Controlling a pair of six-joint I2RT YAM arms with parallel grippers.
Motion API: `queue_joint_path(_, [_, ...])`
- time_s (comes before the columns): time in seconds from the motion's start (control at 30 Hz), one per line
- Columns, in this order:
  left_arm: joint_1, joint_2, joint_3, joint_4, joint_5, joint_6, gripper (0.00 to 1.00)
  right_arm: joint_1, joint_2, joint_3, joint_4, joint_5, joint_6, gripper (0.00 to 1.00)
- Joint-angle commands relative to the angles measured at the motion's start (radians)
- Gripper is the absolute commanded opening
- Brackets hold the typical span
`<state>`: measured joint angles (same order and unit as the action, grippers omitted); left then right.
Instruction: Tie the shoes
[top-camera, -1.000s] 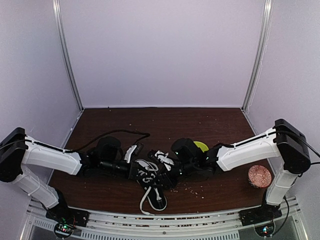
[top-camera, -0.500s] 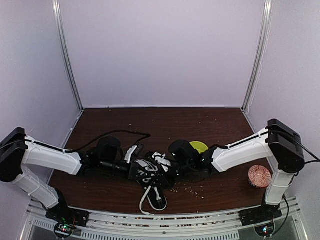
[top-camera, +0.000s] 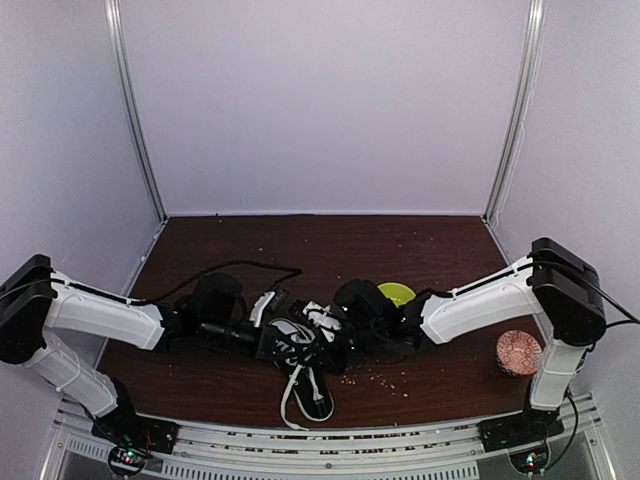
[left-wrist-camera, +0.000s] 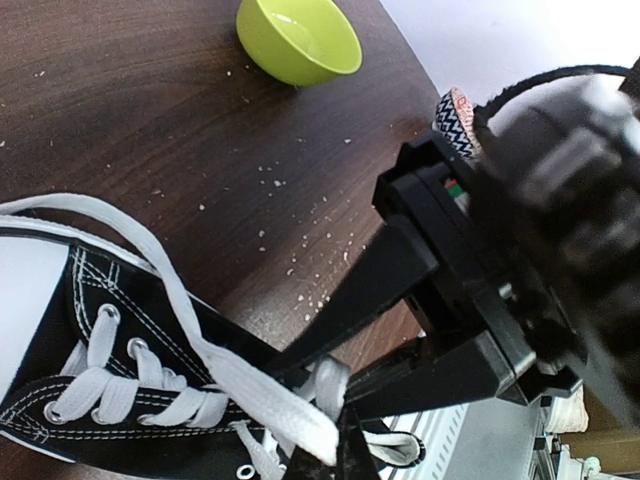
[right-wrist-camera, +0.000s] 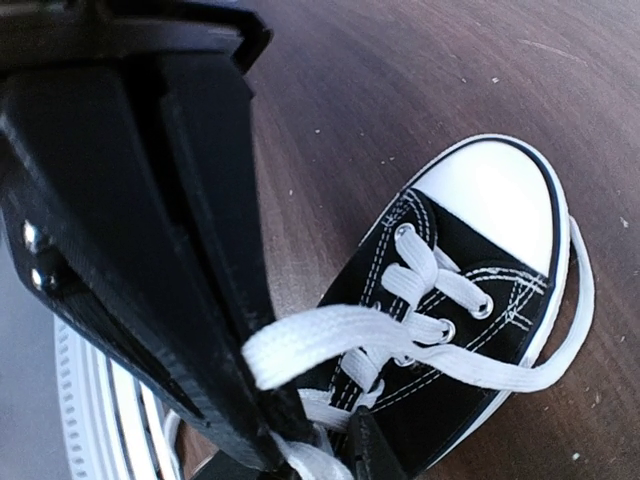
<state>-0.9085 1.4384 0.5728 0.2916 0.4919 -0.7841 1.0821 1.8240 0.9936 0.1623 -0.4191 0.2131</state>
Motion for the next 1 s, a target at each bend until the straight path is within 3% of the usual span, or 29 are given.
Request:
queue_joint_path(0.0, [0.008,0.019,0.031,0.049,0.012,0.001,0.00,-0.003,0.015,0.034,0.074,0.036,0.012,0.09])
queue_joint_path(0.07, [0.007,0.015,0.031,0.044,-0.003,0.000,0.00,-0.003,0.009,0.025,0.085,0.048,0.017,0.01])
queue_joint_path(0.17, [0.007,0.000,0.024,0.034,-0.027,-0.003,0.01,-0.004,-0.008,0.001,0.104,0.069,0.024,0.00])
queue_joint_path(0.3, [0.007,-0.046,0.017,-0.033,-0.083,0.019,0.36,-0.003,-0.028,-0.029,0.129,0.091,0.036,0.00])
queue_joint_path(0.43, [0.008,-0.121,-0.005,-0.139,-0.156,0.052,0.51,-0.005,-0.033,-0.042,0.141,0.095,0.043,0.00])
queue_joint_path(0.53, [0.010,-0.183,-0.039,-0.167,-0.207,0.054,0.50,-0.005,-0.033,-0.041,0.145,0.093,0.046,0.00])
queue_joint_path(0.67, [0.016,-0.211,-0.054,-0.197,-0.247,0.053,0.33,-0.006,-0.031,-0.042,0.147,0.091,0.048,0.00])
queue_joint_path(0.97, [0.016,-0.056,0.021,-0.170,-0.167,0.078,0.20,-0.007,-0.035,-0.049,0.156,0.092,0.051,0.00])
